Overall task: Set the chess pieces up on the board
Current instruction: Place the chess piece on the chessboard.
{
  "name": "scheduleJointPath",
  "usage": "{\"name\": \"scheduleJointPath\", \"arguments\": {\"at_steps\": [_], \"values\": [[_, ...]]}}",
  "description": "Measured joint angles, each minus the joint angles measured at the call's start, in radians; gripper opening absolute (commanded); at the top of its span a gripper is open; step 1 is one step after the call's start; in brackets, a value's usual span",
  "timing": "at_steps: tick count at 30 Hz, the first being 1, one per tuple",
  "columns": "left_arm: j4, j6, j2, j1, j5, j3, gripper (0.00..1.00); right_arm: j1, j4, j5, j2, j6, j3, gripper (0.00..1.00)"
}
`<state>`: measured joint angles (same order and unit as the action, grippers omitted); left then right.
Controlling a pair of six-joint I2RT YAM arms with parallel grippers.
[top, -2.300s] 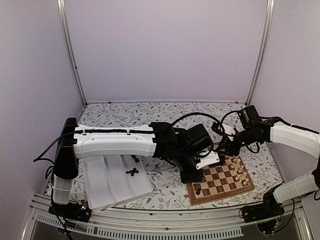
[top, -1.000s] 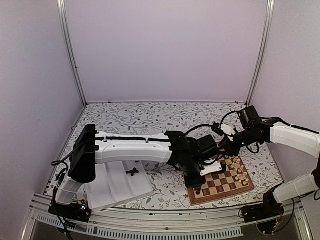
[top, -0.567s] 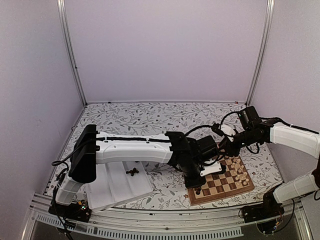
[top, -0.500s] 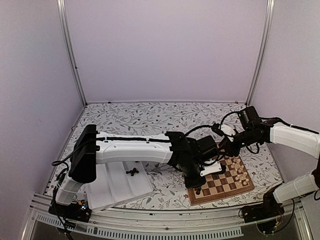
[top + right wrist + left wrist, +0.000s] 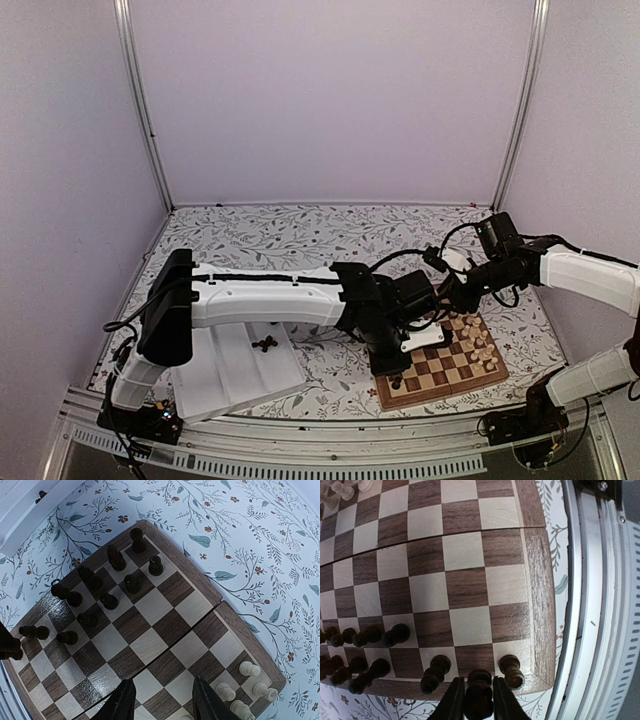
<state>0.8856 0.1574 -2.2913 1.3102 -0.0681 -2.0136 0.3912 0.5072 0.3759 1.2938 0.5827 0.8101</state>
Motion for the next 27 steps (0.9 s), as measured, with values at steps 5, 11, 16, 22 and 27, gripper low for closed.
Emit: {"name": "scheduleJointPath", "arguments": {"at_steps": [5, 11, 16, 22, 27], "values": [[0.000, 0.000, 0.000, 0.000, 0.000, 0.000, 0.30, 0.000, 0.000, 0.000, 0.000, 0.000, 0.000, 0.42], [0.000, 0.000, 0.000, 0.000, 0.001, 0.000, 0.33, 0.000, 0.000, 0.000, 0.000, 0.000, 0.000, 0.42], [-0.001, 0.000, 0.000, 0.000, 0.002, 0.000, 0.36, 0.000, 0.000, 0.000, 0.000, 0.000, 0.000, 0.42], [-0.007, 0.011, 0.024, 0.000, 0.026, 0.001, 0.41, 0.000, 0.002, 0.000, -0.002, 0.000, 0.000, 0.43], [-0.033, 0.016, 0.150, -0.006, 0.093, 0.041, 0.44, 0.000, 0.046, 0.000, -0.028, 0.006, 0.026, 0.44]]}}
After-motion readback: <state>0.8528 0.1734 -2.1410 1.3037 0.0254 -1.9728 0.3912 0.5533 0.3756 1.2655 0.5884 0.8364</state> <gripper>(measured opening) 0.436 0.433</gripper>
